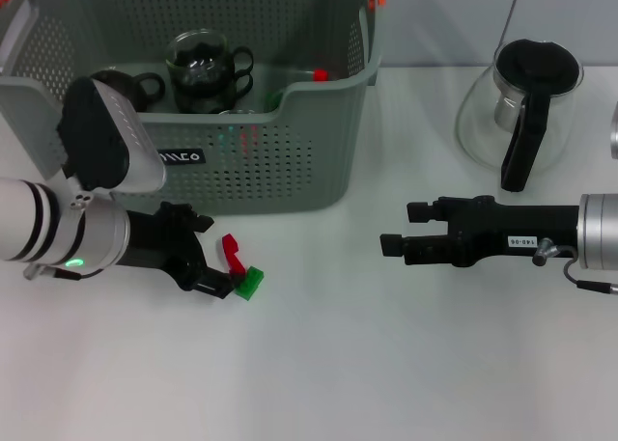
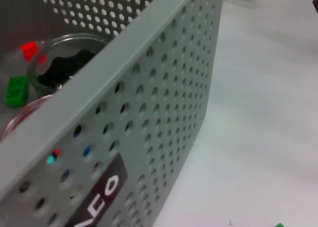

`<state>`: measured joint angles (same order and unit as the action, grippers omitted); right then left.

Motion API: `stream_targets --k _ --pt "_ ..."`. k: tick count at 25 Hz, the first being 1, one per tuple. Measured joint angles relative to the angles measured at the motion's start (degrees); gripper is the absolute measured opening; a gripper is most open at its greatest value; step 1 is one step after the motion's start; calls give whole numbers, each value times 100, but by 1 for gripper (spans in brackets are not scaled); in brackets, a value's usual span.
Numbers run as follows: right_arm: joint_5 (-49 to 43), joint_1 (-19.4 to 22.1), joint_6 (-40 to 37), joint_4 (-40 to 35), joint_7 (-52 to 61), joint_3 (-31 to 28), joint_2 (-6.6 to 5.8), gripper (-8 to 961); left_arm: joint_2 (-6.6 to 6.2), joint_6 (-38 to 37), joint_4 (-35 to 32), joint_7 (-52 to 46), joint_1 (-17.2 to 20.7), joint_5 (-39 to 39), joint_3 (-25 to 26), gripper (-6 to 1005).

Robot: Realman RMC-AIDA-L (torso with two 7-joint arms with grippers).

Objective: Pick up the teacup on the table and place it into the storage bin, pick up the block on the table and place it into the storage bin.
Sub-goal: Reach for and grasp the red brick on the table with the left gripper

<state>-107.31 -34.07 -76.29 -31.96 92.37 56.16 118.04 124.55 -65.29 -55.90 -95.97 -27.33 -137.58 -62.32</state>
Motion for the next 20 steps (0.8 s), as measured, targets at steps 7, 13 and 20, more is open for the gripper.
stream_targets --k 7,13,20 --pt "0 16 -5 -16 0 0 0 884 -1 -7 97 0 -44 22 -34 947" --pt "0 23 -11 -16 0 0 0 883 -2 -81 79 -13 -44 143 -169 947" --pt "0 23 -20 -7 0 0 0 882 -1 -94 65 -10 -45 171 -218 947"
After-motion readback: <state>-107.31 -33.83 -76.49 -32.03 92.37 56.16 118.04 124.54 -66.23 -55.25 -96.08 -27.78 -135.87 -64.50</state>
